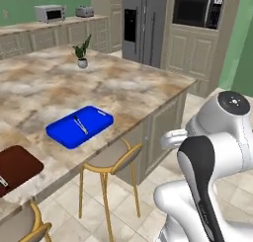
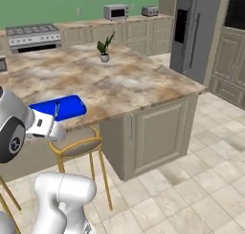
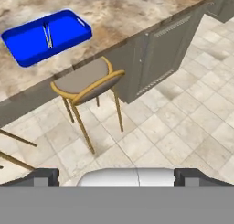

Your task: Gather the mushroom and lemon from the fridge and place them on a tray on the dining counter. Then gather the chicken drumstick and fish from the fridge and place them on the other tray.

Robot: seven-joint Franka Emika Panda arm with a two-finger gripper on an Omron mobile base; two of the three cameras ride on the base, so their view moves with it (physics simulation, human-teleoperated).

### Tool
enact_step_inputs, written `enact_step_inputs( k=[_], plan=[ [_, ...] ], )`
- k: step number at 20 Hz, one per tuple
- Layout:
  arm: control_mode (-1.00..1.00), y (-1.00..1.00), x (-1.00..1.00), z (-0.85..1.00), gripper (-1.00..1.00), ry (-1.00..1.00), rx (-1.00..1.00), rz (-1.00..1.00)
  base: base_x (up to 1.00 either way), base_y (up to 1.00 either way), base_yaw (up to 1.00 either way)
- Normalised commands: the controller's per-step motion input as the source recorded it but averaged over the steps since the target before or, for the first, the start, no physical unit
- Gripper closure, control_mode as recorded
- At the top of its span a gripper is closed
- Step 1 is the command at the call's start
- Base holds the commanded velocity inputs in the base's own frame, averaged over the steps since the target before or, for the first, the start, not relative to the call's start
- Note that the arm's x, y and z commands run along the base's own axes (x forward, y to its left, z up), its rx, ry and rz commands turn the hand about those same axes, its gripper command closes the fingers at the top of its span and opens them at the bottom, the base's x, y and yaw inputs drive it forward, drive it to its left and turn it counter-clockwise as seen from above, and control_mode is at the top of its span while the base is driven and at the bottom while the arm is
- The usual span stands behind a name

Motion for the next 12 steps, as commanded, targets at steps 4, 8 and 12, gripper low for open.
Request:
enact_step_inputs(
  k=[4,8,12],
  plan=[
    [1.0,0.0,0.0,0.0,-1.0,0.0,0.0,0.0,0.41,-0.92,-0.38],
    [1.0,0.0,0.0,0.0,-1.0,0.0,0.0,0.0,0.62,-1.0,-0.19],
    [1.0,0.0,0.0,0.0,-1.0,0.0,0.0,0.0,0.66,-1.0,-0.06]
  ],
)
